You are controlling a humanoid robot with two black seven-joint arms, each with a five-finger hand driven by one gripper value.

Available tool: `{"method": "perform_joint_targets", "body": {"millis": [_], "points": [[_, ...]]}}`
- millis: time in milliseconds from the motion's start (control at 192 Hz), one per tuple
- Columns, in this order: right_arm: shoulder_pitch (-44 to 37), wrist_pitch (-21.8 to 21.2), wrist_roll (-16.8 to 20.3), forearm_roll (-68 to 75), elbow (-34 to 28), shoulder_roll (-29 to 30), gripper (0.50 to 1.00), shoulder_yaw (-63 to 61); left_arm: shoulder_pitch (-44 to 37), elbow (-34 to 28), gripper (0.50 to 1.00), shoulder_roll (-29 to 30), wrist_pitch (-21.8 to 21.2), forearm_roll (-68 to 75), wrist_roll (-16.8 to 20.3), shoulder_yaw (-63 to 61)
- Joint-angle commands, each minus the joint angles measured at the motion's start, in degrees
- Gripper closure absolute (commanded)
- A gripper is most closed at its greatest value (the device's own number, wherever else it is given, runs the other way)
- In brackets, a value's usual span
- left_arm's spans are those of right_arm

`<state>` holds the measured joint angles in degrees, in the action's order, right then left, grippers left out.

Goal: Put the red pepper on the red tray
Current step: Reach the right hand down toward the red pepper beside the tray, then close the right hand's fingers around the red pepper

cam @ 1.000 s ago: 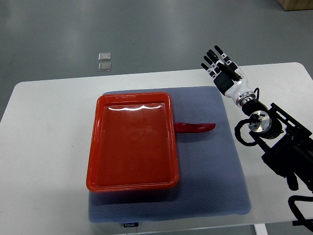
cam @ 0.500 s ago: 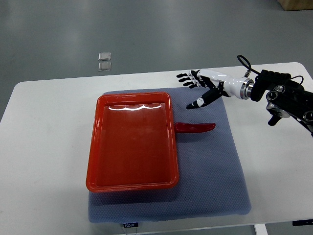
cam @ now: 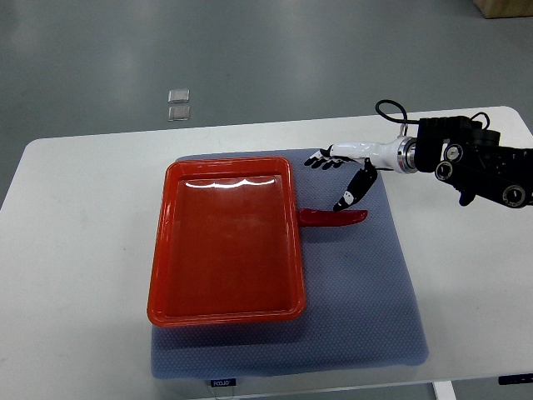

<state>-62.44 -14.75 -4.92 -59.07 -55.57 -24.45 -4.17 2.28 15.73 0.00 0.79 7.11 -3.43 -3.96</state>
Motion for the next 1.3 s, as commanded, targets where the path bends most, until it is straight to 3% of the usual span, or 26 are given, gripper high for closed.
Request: {"method": "perform_joint_targets", "body": {"millis": [0,568,823,1297], "points": [[1.62,0.25,0.00,0.19,-1.12,-0.07,0.587,-0.67,0.00,0.00,0.500,0.00,0.00,0.01,0.00,0.00],[6.63,5.43,-0.26,0.01,-2.27,0.55,0.609,-1.99,0.00,-0.09,0.500,0.00,0.00,0.01,0.00,0.09],[7.15,6.57,-0.62,-0.60,-2.35,0.72,0.738,-1.99,0.00,-0.09,0.500,0.00,0.00,0.01,0.00,0.09],[8.38,7.37,-0.79,-0.96,-2.35,1.86,0.746,-1.99,0.00,-0.17,0.500,0.00,0.00,0.01,0.00,0.09]]}}
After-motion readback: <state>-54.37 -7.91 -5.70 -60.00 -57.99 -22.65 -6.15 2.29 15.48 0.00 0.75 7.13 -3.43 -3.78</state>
